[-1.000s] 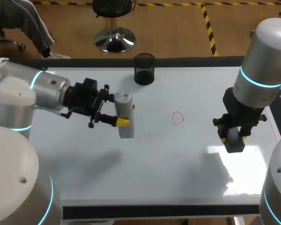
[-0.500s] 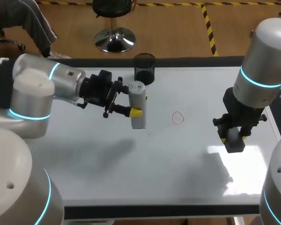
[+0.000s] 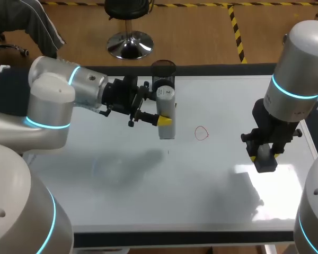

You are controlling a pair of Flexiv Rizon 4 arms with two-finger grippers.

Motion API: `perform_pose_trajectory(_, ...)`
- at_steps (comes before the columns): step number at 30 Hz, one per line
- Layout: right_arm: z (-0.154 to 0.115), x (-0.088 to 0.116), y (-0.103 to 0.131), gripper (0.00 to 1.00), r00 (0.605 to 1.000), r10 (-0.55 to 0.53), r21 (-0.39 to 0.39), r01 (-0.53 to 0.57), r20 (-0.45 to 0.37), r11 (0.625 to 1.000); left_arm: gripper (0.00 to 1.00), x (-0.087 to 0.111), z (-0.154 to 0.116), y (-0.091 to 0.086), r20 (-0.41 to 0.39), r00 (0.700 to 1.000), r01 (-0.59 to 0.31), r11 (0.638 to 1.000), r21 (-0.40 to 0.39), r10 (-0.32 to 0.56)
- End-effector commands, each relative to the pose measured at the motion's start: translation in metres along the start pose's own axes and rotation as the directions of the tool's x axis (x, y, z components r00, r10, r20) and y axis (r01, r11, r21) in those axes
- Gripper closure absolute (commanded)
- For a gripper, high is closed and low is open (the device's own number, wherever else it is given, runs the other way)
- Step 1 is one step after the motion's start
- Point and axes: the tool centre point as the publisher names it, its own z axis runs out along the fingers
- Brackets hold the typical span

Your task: Pick up the inspection probe, press it on each red-marked spot on the whiteboard one by one, put down the probe, pick up the eraser, and wipe off all the red marks.

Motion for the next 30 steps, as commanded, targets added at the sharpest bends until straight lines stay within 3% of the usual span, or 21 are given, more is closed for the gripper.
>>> perform_pose_trajectory(1, -0.001, -0.002, -0.001, 1.00, 1.000, -0.002, -0.001, 0.002, -0.003, 1.000, 1.00, -0.010, 0.008, 0.002, -0.002, 1.000, 0.005, 1.000, -0.005, -0.005)
perform_pose_trajectory(30, -0.001, -0.002, -0.001, 1.00, 1.000, -0.002, -0.001, 0.002, -0.003, 1.000, 1.00, -0.048, 0.059, 0.004, -0.005, 0.999, -0.038, 0.998, 0.044, 0.038)
